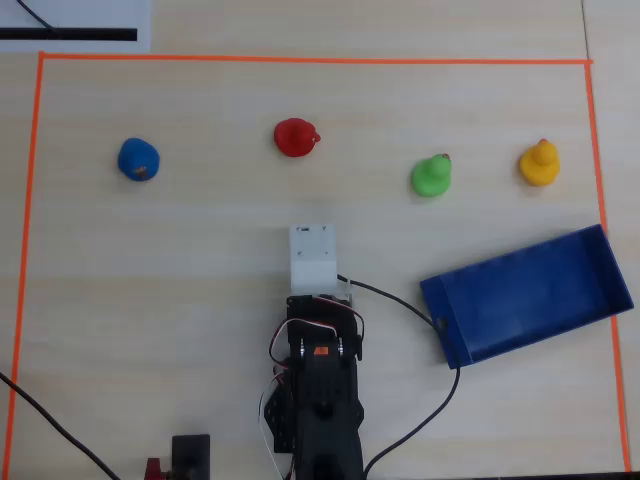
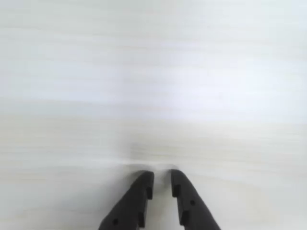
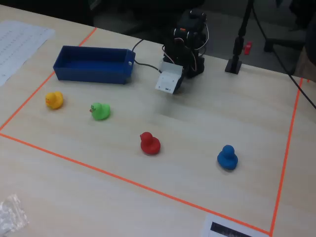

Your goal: Grasp blue duck and put it into box.

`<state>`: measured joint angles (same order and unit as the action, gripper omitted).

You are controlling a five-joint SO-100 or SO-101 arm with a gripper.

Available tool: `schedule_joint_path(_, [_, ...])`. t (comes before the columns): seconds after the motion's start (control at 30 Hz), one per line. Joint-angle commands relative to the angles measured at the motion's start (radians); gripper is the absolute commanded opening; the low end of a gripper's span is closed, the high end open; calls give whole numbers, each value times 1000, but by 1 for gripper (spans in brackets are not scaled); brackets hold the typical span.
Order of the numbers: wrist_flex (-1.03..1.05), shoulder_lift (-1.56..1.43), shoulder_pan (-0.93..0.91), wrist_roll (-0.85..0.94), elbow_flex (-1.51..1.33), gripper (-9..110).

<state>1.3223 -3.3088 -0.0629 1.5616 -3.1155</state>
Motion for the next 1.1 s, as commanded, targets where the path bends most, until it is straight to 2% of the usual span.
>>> schedule_joint_path(0.0, [21, -3, 46, 8, 5, 12])
schedule_joint_path(1.07, [21, -3, 29, 8, 5, 12])
